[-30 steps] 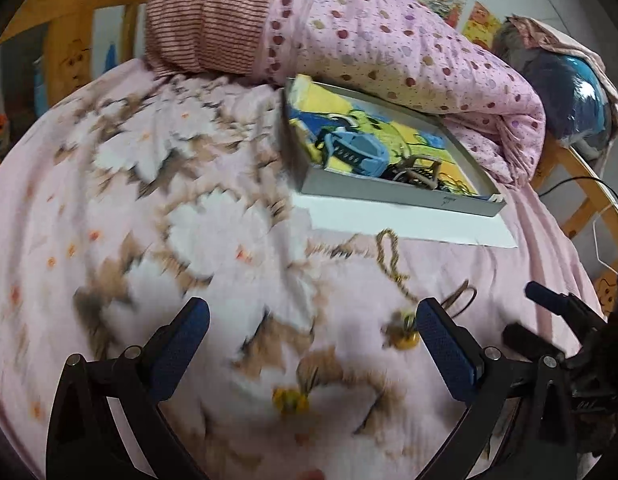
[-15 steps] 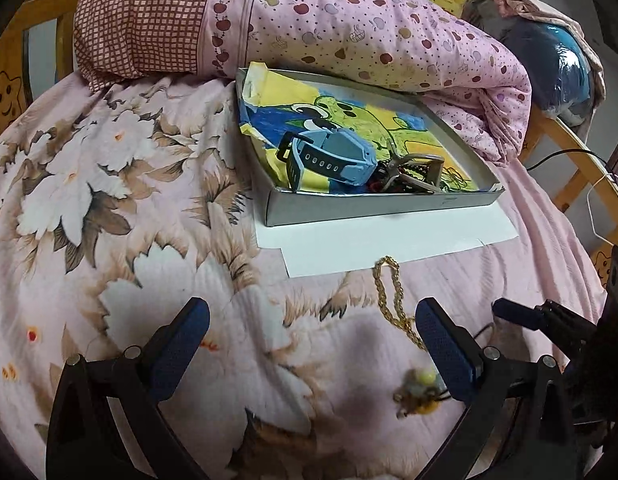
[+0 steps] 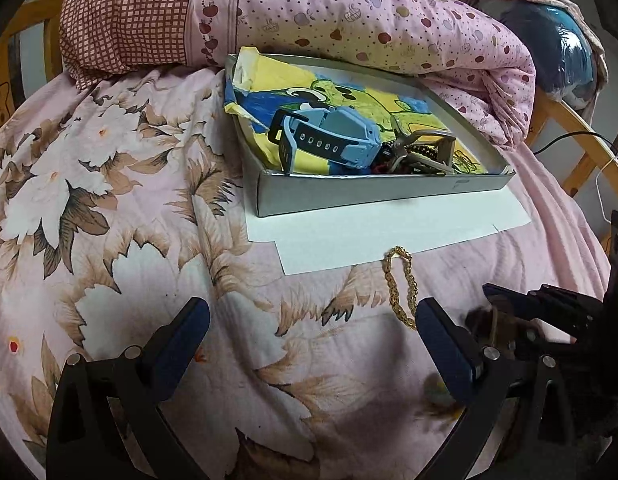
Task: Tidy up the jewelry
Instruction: 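Grasp the gold chain with the left tool while the right tool grasps the brown cord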
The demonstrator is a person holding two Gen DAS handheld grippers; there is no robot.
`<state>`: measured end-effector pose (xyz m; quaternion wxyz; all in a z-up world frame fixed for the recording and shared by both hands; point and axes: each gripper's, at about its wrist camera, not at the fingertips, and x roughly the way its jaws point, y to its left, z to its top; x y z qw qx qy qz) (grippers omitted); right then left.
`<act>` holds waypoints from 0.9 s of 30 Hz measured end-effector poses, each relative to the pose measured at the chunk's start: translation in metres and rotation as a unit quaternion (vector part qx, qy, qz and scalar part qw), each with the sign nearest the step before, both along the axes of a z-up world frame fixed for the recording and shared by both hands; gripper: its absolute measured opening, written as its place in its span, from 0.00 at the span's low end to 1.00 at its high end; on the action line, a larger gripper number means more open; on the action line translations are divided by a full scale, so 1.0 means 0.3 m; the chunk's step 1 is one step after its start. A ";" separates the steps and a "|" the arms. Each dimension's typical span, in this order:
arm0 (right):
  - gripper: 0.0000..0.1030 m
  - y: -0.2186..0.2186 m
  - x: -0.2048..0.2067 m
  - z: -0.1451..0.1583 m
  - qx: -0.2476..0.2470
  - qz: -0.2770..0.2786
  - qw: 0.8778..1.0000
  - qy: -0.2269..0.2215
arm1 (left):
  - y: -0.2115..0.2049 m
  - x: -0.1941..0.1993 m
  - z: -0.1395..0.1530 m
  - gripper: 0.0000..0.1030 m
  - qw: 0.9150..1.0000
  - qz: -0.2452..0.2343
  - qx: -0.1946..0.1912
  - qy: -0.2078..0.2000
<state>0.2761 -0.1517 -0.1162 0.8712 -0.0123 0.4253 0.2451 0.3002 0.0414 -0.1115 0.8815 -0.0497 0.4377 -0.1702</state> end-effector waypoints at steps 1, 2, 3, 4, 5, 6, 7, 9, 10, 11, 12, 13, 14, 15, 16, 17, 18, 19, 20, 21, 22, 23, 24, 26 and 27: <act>0.11 -0.011 0.008 -0.003 0.002 -0.008 1.000 0.003 | -0.003 0.001 0.000 0.98 1.000 -0.001 0.002 -0.001; 0.09 -0.018 0.013 -0.003 0.004 -0.013 1.000 0.005 | -0.008 0.001 0.000 0.98 1.000 -0.004 0.005 -0.001; 0.08 -0.030 0.018 -0.004 0.008 -0.019 1.000 0.008 | -0.018 0.003 0.001 0.98 1.000 -0.008 0.007 -0.002; 0.08 -0.039 0.022 -0.004 0.008 -0.022 1.000 0.008 | -0.024 0.004 0.001 0.98 1.000 -0.012 0.010 -0.003; 0.07 -0.043 0.023 -0.002 0.007 -0.022 1.000 0.007 | -0.033 0.005 0.001 0.98 1.000 -0.018 0.013 -0.004; 0.07 -0.048 0.025 0.000 0.005 -0.024 1.000 0.005 | -0.043 0.006 0.000 0.98 1.000 -0.023 0.016 -0.006; 0.07 -0.056 0.029 0.003 0.002 -0.027 1.000 0.003 | -0.051 0.007 -0.001 0.98 0.999 -0.028 0.019 -0.007; 0.07 -0.072 0.038 0.003 0.003 -0.032 0.999 0.003 | -0.071 0.009 -0.003 0.98 0.999 -0.038 0.027 -0.009; 0.05 -0.081 0.044 0.003 0.001 -0.035 0.999 0.002 | -0.080 0.010 -0.004 0.98 0.999 -0.044 0.031 -0.010; 0.05 -0.088 0.049 0.005 0.000 -0.037 0.999 0.001 | -0.088 0.011 -0.006 0.97 0.998 -0.048 0.034 -0.011; 0.05 -0.097 0.053 0.006 -0.002 -0.039 0.999 -0.001 | -0.098 0.012 -0.008 0.95 0.998 -0.052 0.037 -0.011; 0.05 -0.110 0.059 0.007 -0.002 -0.042 0.999 -0.003 | -0.110 0.014 -0.009 0.93 0.997 -0.058 0.042 -0.012; 0.05 -0.118 0.061 0.005 -0.003 -0.044 0.999 -0.003 | -0.122 0.015 -0.011 0.90 0.997 -0.063 0.048 -0.014; 0.05 -0.132 0.068 0.004 -0.002 -0.048 0.999 -0.003 | -0.132 0.016 -0.013 0.86 0.996 -0.067 0.053 -0.017; 0.05 -0.147 0.074 0.002 -0.001 -0.052 0.999 -0.001 | -0.140 0.014 -0.013 0.83 0.996 -0.070 0.059 -0.020; 0.05 -0.157 0.078 0.002 0.000 -0.055 0.998 0.000 | -0.146 0.014 -0.013 0.82 0.995 -0.069 0.067 -0.023; 0.05 -0.165 0.081 0.000 0.003 -0.057 0.998 0.001 | -0.150 0.012 -0.012 0.76 0.995 -0.074 0.067 -0.028; 0.05 -0.172 0.084 -0.001 0.005 -0.058 0.998 0.002 | -0.154 0.012 -0.012 0.71 0.994 -0.081 0.064 -0.028; 0.05 -0.176 0.086 -0.002 0.007 -0.059 0.998 0.004 | -0.162 0.011 -0.013 0.65 0.994 -0.085 0.069 -0.028; 0.05 -0.180 0.088 -0.003 0.010 -0.059 0.998 0.006 | -0.170 0.009 -0.012 0.65 0.993 -0.090 0.072 -0.031; 0.05 -0.182 0.087 -0.004 0.012 -0.059 0.998 0.006 | -0.177 0.005 -0.012 0.65 0.992 -0.097 0.073 -0.032; 0.05 -0.183 0.087 -0.003 0.012 -0.059 0.998 0.006 | -0.188 0.002 -0.015 0.65 0.991 -0.105 0.078 -0.033; 0.05 -0.183 0.087 -0.004 0.013 -0.058 0.998 0.007 | -0.195 0.000 -0.015 0.65 0.990 -0.109 0.081 -0.033; 0.05 -0.184 0.091 -0.004 0.016 -0.058 0.998 0.008 | -0.209 -0.005 -0.019 0.59 0.989 -0.121 0.084 -0.034; 0.05 -0.185 0.092 -0.004 0.017 -0.058 0.998 0.009 | -0.215 -0.005 -0.022 0.55 0.988 -0.125 0.088 -0.032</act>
